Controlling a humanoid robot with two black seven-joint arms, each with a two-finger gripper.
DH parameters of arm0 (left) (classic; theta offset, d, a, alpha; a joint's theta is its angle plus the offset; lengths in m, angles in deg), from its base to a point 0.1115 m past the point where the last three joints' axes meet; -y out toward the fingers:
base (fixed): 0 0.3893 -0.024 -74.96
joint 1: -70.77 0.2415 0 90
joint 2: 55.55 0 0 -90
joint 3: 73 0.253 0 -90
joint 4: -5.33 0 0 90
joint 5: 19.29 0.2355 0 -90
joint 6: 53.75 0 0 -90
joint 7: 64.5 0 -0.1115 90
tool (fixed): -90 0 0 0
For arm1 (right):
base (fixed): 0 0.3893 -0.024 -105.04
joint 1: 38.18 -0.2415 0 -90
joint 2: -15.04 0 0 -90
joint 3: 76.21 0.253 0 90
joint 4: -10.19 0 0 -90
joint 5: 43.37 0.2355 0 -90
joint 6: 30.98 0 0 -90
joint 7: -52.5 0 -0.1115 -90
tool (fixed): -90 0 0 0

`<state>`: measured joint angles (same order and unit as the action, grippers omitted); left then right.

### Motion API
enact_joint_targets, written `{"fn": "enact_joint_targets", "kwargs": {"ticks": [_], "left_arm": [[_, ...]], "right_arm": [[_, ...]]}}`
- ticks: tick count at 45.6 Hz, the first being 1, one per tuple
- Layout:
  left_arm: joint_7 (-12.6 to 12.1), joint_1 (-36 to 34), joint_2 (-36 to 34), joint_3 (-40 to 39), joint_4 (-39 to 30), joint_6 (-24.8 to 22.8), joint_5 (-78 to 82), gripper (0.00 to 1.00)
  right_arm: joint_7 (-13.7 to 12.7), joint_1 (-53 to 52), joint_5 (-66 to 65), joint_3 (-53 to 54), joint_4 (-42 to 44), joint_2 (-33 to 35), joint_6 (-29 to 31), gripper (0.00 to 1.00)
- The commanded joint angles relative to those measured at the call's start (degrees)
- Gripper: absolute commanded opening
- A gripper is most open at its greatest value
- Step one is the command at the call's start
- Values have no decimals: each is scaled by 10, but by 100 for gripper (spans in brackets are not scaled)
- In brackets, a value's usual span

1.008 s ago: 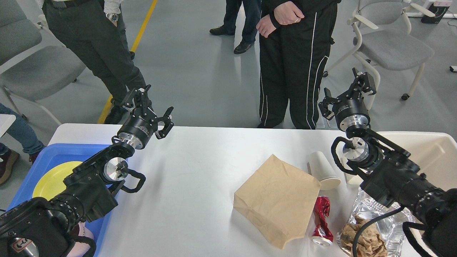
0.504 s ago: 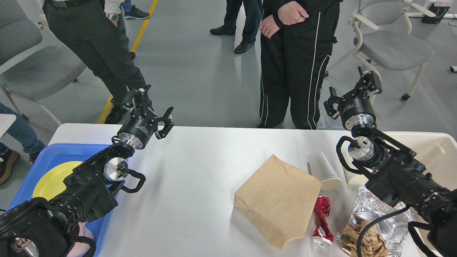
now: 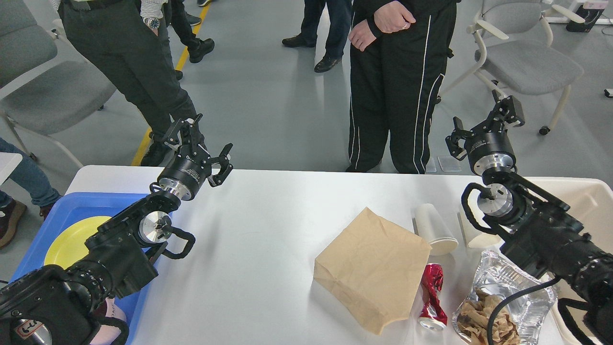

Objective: Tidy desktop
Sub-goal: 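Raise the right gripper away from the paper bag and snacks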

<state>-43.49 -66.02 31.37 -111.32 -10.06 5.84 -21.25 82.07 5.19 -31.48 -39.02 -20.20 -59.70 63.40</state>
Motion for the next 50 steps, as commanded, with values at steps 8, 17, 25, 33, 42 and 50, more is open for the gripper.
{"fn": "enact_joint_targets", "kwargs": {"ticks": [8,17,25,33,42,50], "left_arm": [[0,0,0,0,0,0,-1,96],[0,0,0,0,0,0,0,96],[0,0,0,0,0,0,-1,96],[0,0,0,0,0,0,0,96],[0,0,0,0,0,0,0,96],[0,-1,0,0,0,0,0,96]], "right_arm": [[5,-19,-1,-9,-3,12,4,100],[5,-27,-11,-56,-14,40,11,100],[-1,-102,-64,-234,-26,92,76,100],[-3,-221,-98,-514,-28,95,85,100],[-50,-361,-92,-847,-40,26,138,100],[-78,-460,-83,-1069,-109,-51,170,100]]}}
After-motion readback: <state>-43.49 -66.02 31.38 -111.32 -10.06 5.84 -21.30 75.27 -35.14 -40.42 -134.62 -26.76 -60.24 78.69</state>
